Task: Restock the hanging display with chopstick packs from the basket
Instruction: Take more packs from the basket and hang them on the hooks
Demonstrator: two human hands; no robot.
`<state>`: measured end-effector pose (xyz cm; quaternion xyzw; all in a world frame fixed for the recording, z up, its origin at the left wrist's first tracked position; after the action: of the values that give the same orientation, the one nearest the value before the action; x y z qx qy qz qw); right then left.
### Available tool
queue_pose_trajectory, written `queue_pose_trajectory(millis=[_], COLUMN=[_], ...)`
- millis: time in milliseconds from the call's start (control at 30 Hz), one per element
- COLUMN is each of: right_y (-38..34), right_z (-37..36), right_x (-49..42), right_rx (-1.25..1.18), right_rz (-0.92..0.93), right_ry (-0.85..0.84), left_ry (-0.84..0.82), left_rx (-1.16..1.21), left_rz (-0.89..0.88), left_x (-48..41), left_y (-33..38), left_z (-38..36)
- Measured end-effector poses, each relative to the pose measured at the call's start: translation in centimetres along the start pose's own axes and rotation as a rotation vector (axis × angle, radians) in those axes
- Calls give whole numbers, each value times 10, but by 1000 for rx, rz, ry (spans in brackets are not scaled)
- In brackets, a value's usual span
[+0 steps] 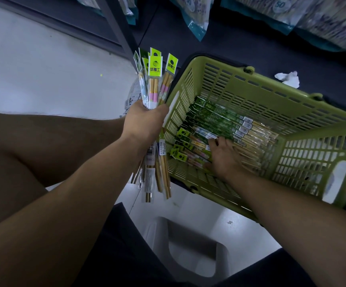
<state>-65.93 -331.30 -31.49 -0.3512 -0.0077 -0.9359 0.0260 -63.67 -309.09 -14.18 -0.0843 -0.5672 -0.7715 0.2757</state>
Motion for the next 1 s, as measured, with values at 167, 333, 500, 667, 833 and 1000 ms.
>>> queue_pose_trajectory(millis=[167,333,500,667,833,1000], right_y=[8,6,7,6,10,1], right_z=[3,-8,0,3,2,1], right_x=[-6,0,-6,-7,-2,-2], right_rx=[-20,69,85,80,145,173], right_rz=[-11,3,25,44,31,18], right_ry=[-23,-12,-30,-11,74,52], left_ry=[5,0,-4,-15,-10,-5], left_rx=[16,12,14,9,-8,-12], left_rz=[8,-17,2,-6,-7,-7], left_x=[0,0,-1,-1,-1,0], left_y=[0,0,-1,-2,-1,-1], left_z=[1,0,1,0,0,-1])
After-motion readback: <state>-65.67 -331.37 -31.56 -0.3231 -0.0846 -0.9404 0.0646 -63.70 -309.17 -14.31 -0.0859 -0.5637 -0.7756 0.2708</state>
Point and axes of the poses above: each hand's wrist, its own x-axis away from the middle knuckle, its own z-axis out of the back of the hand, y = z × x, the point moved 2 cm from there along -x, towards the middle knuckle, and after that the axes turned 15 degrees about -z, right-handed, at the moved point
